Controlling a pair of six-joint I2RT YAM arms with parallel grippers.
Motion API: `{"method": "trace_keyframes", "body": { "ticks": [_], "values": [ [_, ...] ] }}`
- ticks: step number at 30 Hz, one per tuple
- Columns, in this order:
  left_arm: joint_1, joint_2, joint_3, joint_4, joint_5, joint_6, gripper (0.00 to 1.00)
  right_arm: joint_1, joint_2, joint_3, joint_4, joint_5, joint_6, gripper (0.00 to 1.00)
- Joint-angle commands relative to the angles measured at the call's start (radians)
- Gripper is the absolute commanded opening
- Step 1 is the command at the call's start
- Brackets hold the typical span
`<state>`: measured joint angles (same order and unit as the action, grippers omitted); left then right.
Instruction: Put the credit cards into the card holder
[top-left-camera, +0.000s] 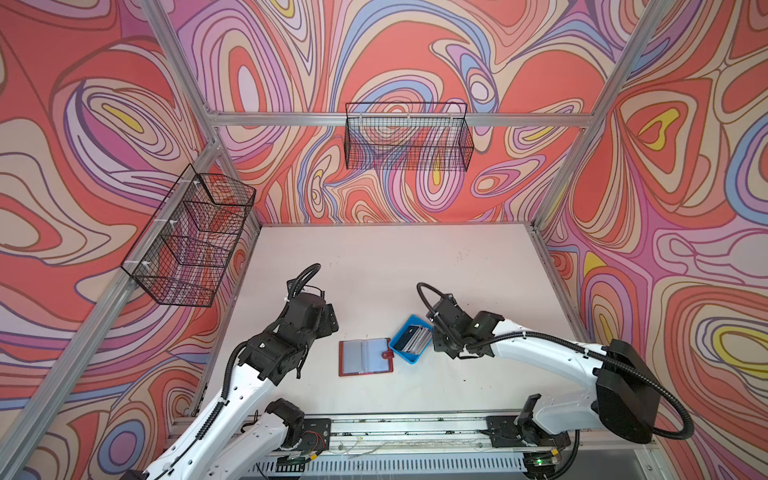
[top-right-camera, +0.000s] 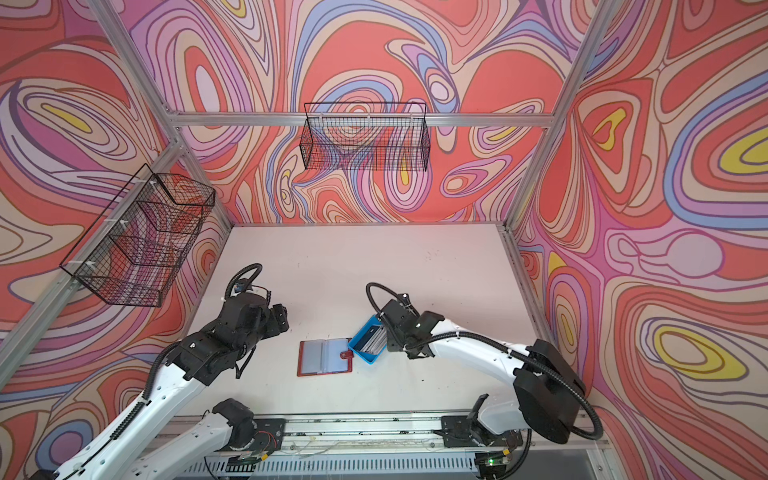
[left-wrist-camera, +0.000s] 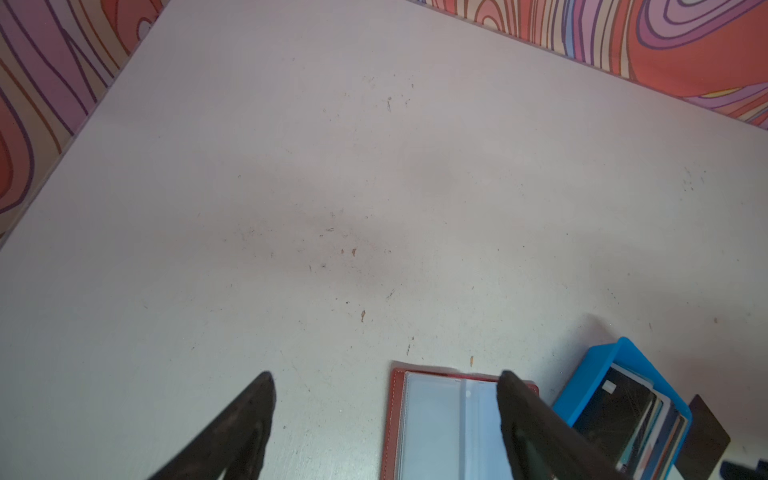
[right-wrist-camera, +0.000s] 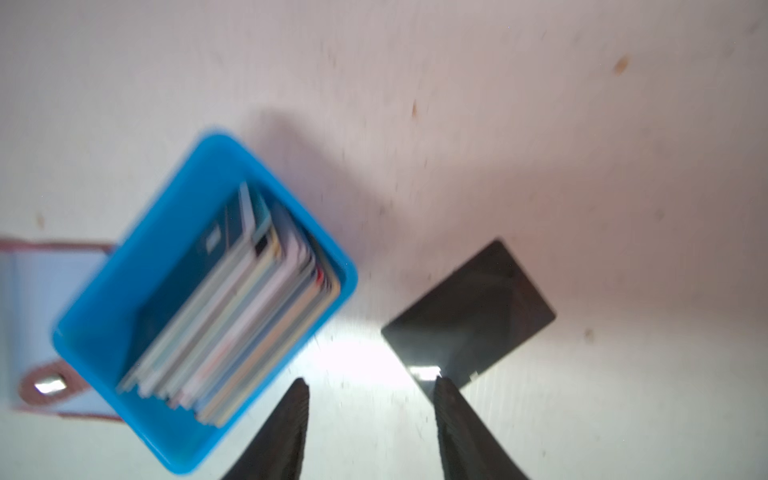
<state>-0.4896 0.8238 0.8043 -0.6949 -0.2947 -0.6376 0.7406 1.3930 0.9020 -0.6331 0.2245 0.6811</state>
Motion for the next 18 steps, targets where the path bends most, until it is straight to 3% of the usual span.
{"method": "trace_keyframes", "body": {
  "ticks": [1,7,12,14,18],
  "values": [
    [0.005,0.024,-0.011,0.087,0.152,0.066,0.78,-0.151,0.064,0.008,0.025,0.005,-0.088,0.52],
    [-0.029,0.091,-0.066,0.274,0.470,0.057,0.63,-0.247,0.197,0.015,0.100,-0.124,-0.127,0.51],
    [-0.216,0.110,-0.062,0.293,0.373,0.012,0.58,-0.248,0.229,-0.026,0.117,-0.170,-0.111,0.48],
    [-0.308,0.109,-0.094,0.357,0.351,-0.048,0.57,-0.247,0.217,-0.055,0.119,-0.198,-0.110,0.47],
    [-0.405,0.096,-0.198,0.514,0.340,-0.146,0.56,-0.246,0.187,-0.116,0.125,-0.276,-0.109,0.43]
  ]
}}
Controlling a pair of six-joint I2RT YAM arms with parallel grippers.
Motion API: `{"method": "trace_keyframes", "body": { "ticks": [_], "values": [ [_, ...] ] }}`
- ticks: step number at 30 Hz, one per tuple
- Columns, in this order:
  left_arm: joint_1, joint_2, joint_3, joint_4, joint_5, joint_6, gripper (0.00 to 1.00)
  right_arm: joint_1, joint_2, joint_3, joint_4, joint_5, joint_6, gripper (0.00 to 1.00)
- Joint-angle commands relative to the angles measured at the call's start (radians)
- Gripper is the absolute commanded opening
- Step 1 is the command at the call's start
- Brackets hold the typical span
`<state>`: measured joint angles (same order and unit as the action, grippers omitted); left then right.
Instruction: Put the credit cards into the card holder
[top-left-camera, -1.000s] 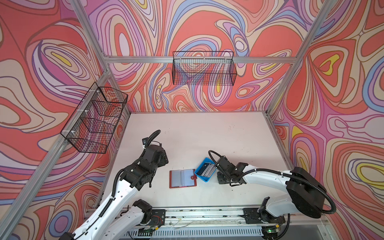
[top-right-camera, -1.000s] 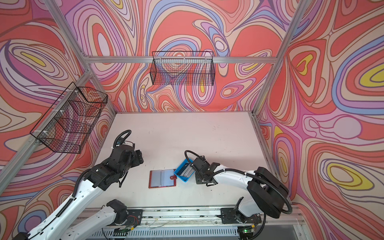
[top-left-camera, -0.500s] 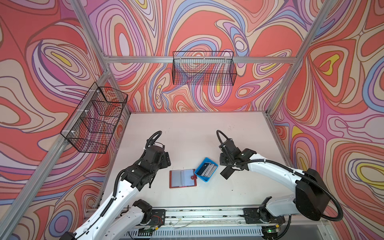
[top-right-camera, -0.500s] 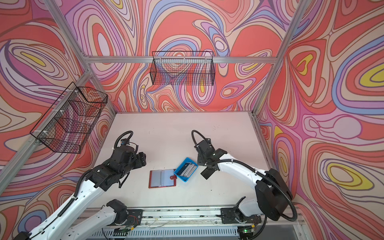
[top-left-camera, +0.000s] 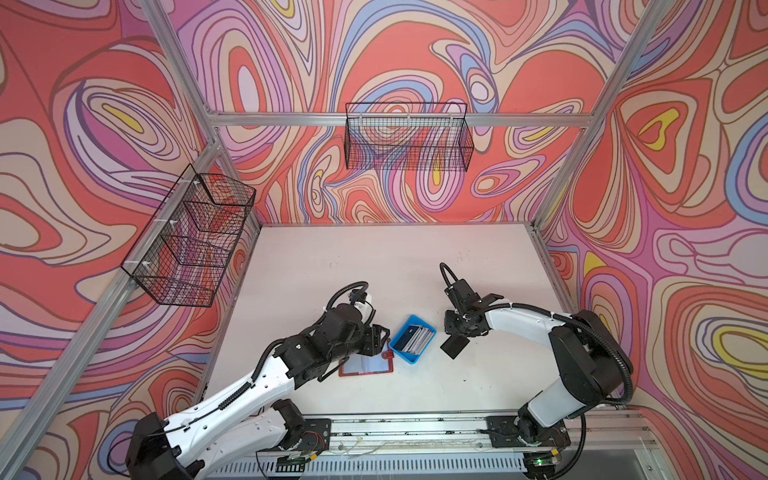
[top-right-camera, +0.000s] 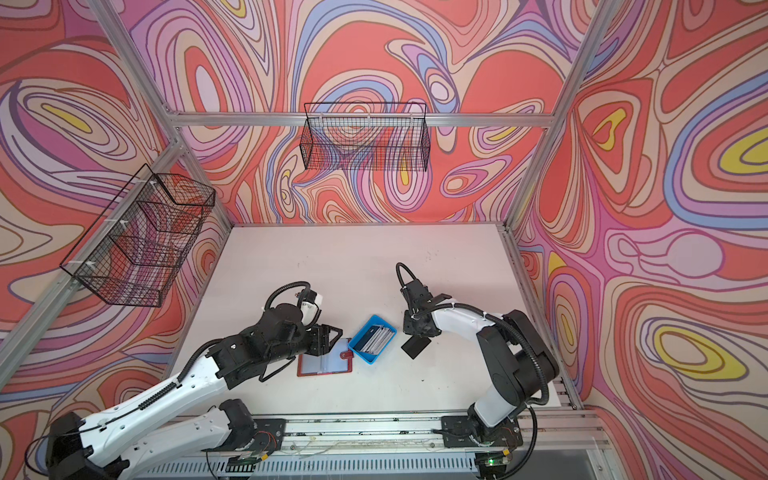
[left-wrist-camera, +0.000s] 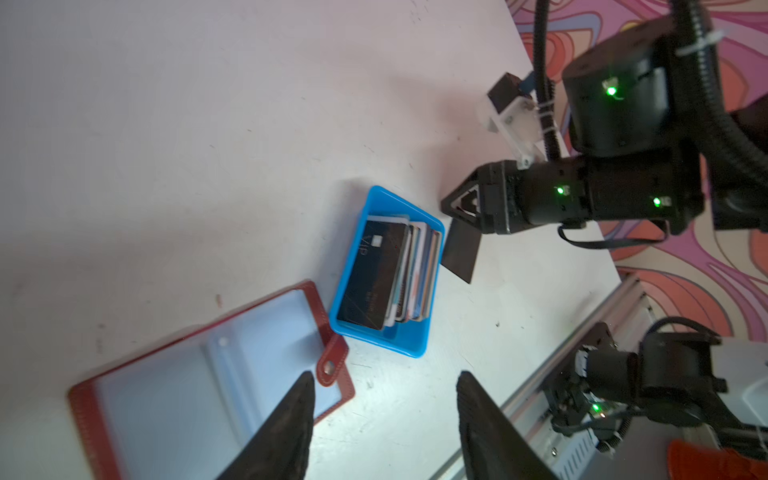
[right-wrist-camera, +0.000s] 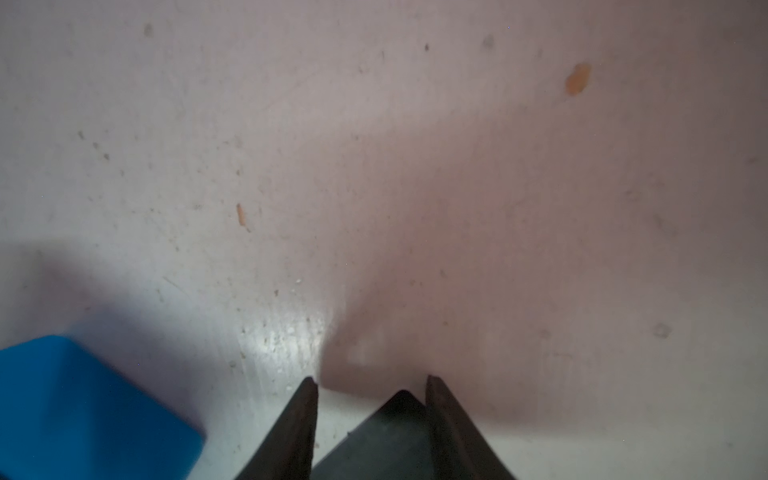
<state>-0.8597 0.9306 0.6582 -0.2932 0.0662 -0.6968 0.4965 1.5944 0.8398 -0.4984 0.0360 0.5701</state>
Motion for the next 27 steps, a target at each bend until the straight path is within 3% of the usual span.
{"method": "trace_keyframes", "body": {
  "ticks": [1,8,14,21,24,27],
  "values": [
    [-0.047,-0.022,-0.057,0.090,-0.051,-0.096,0.56,0.000,-0.029,-0.077,-0.007,-0.110,0.007,0.42],
    [-0.051,-0.100,-0.101,0.000,-0.151,-0.121,0.57,0.107,-0.101,-0.222,0.036,-0.165,0.081,0.39],
    [-0.051,-0.161,-0.129,-0.042,-0.156,-0.141,0.57,0.334,-0.143,-0.312,0.087,-0.129,0.250,0.39],
    [-0.052,-0.248,-0.187,-0.096,-0.154,-0.159,0.57,0.542,-0.210,-0.363,0.001,-0.024,0.415,0.38],
    [-0.052,-0.274,-0.212,-0.099,-0.157,-0.167,0.57,0.565,-0.278,-0.352,-0.076,0.027,0.434,0.38],
    [-0.052,-0.288,-0.222,-0.102,-0.171,-0.166,0.57,0.566,-0.336,-0.234,-0.214,0.141,0.398,0.41]
  ]
}}
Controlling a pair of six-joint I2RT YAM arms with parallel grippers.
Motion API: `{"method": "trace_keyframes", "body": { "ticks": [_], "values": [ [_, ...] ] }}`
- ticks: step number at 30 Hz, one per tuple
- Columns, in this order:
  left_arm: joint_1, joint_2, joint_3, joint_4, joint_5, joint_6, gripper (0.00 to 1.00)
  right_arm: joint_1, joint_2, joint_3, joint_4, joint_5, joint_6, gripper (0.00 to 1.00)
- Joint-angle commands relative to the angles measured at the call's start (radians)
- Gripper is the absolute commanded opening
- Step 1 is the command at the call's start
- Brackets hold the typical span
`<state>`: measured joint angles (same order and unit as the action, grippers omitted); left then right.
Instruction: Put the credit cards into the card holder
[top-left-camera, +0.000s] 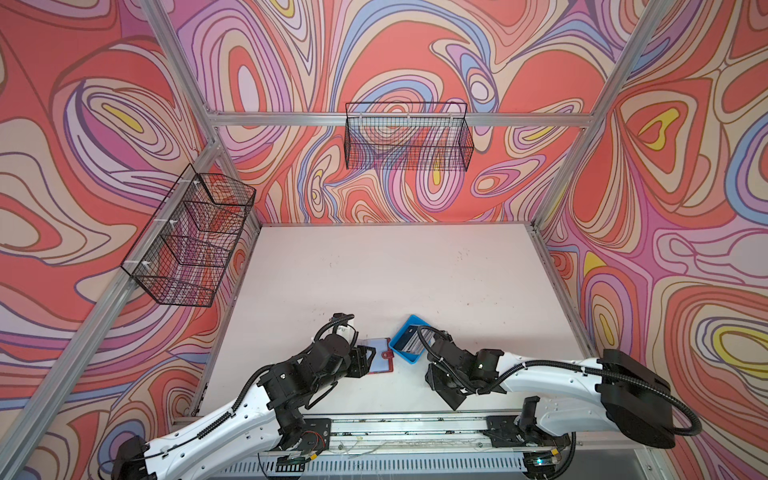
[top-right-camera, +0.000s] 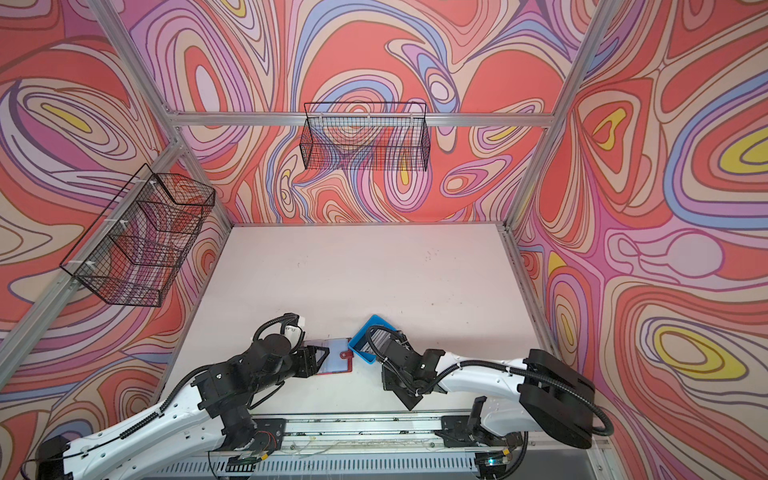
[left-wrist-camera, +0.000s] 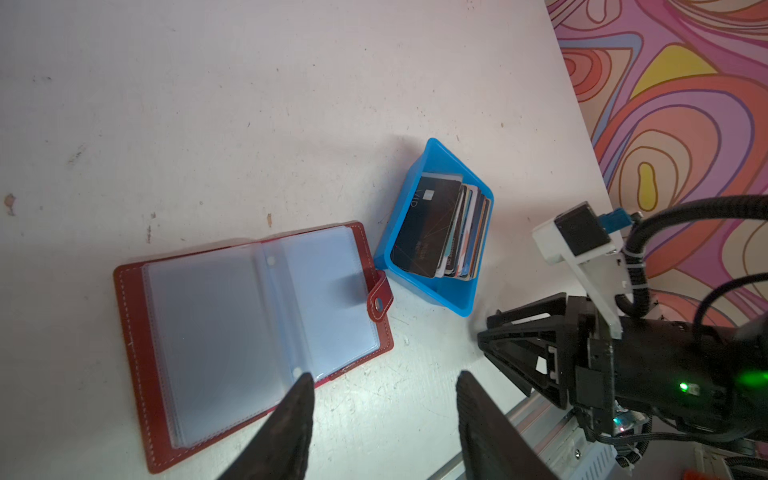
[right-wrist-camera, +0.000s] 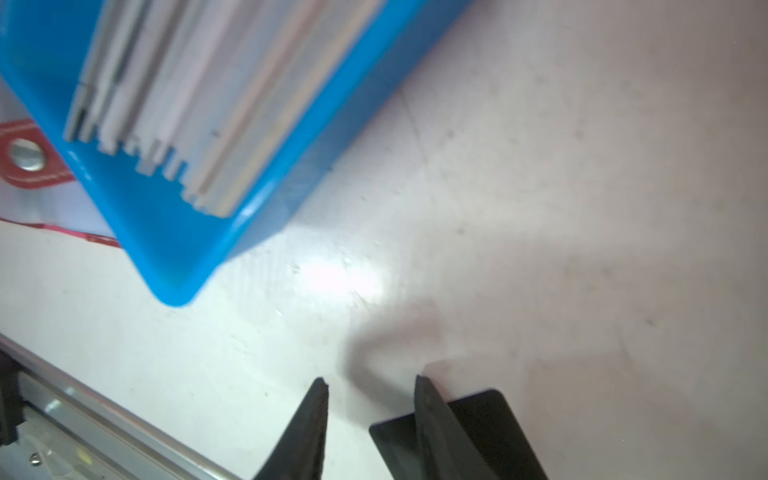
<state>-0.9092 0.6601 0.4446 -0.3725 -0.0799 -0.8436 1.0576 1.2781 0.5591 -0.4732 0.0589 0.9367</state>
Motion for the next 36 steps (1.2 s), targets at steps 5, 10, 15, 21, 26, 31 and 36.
{"method": "trace_keyframes", "body": {
  "ticks": [5,10,15,21,26,31,36],
  "values": [
    [-0.002,-0.002,0.014,-0.038,-0.044,0.000,0.57,-0.005,0.006,0.175,-0.347,0.275,-0.022,0.53],
    [-0.003,0.015,0.021,-0.032,-0.052,0.014,0.57,-0.013,0.092,0.131,-0.312,0.247,-0.023,0.65],
    [-0.002,0.027,0.011,-0.022,-0.056,0.019,0.57,-0.013,0.048,0.080,-0.338,0.170,-0.020,0.78],
    [-0.002,0.026,0.009,-0.016,-0.061,0.021,0.57,-0.010,-0.033,-0.008,-0.322,-0.018,-0.029,0.82],
    [-0.002,0.015,0.014,-0.028,-0.064,0.023,0.57,0.013,-0.069,-0.028,-0.356,-0.103,-0.013,0.80],
    [-0.002,0.001,0.014,-0.040,-0.078,0.023,0.57,0.033,-0.091,-0.033,-0.388,-0.133,-0.002,0.76],
    [-0.002,-0.004,0.018,-0.049,-0.089,0.025,0.57,0.083,-0.076,-0.024,-0.399,-0.139,0.029,0.70]
  ]
}}
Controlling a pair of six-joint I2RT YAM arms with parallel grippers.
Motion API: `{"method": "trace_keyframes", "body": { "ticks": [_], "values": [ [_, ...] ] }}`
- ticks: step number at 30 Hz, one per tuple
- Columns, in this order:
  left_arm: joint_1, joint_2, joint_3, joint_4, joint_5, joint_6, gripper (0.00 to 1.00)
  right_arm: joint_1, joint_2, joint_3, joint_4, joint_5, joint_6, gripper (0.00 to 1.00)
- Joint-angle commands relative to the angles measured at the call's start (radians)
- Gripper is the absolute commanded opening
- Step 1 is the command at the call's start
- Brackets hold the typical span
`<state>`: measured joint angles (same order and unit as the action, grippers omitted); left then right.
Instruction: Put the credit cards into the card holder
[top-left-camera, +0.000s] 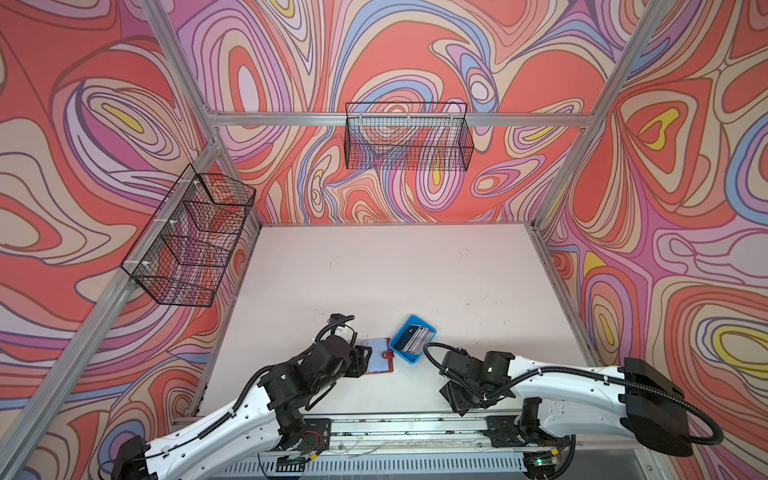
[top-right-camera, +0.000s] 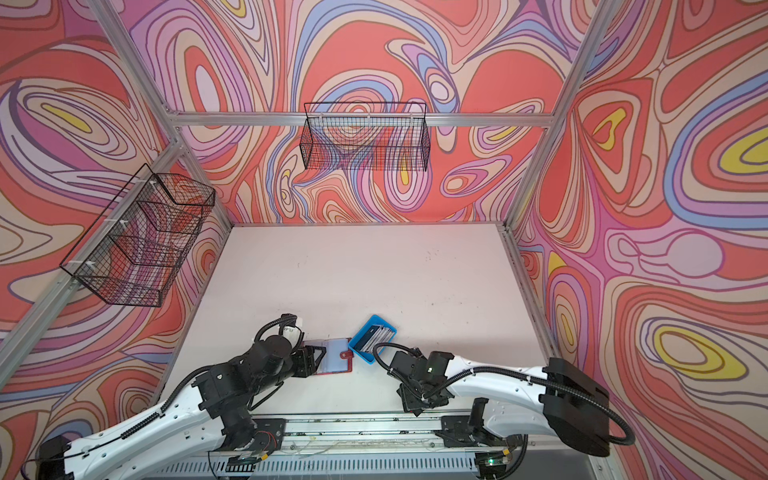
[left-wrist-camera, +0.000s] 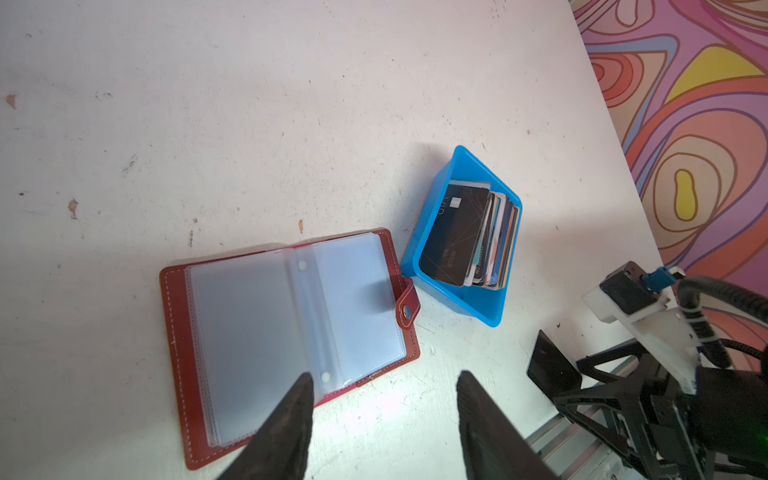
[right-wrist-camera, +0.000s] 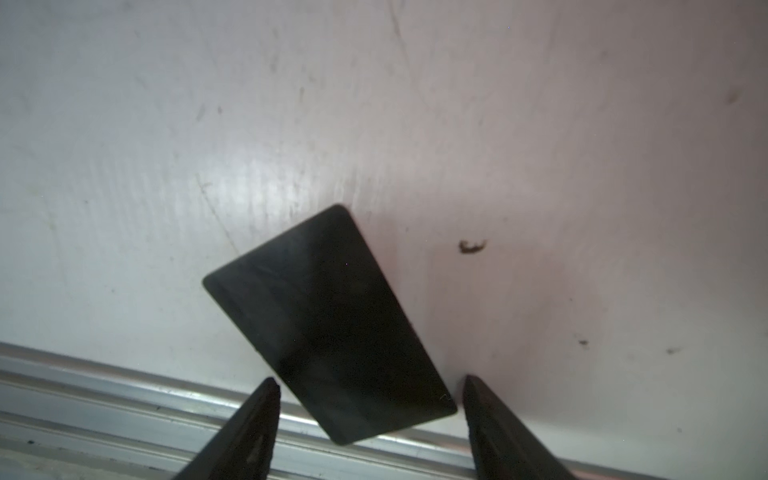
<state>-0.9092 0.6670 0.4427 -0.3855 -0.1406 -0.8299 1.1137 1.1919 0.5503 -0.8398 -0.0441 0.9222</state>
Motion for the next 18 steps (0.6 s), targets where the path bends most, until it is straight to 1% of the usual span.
{"method": "trace_keyframes", "body": {
  "ticks": [1,5,10,15,18],
  "values": [
    [-0.002,-0.010,0.021,-0.035,-0.030,0.011,0.57,0.038,0.013,-0.013,-0.032,-0.035,0.050,0.68],
    [-0.002,-0.007,0.022,-0.033,-0.030,0.012,0.57,0.090,0.029,-0.003,-0.003,-0.030,0.088,0.57],
    [-0.002,-0.004,0.025,-0.036,-0.032,0.011,0.57,0.123,0.069,0.021,-0.001,0.012,0.103,0.56],
    [-0.002,-0.004,0.028,-0.040,-0.031,0.011,0.57,0.140,0.102,0.074,-0.008,0.060,0.094,0.69],
    [-0.003,-0.005,0.028,-0.045,-0.034,0.011,0.57,0.143,0.109,0.088,-0.008,0.070,0.087,0.73]
  ]
}}
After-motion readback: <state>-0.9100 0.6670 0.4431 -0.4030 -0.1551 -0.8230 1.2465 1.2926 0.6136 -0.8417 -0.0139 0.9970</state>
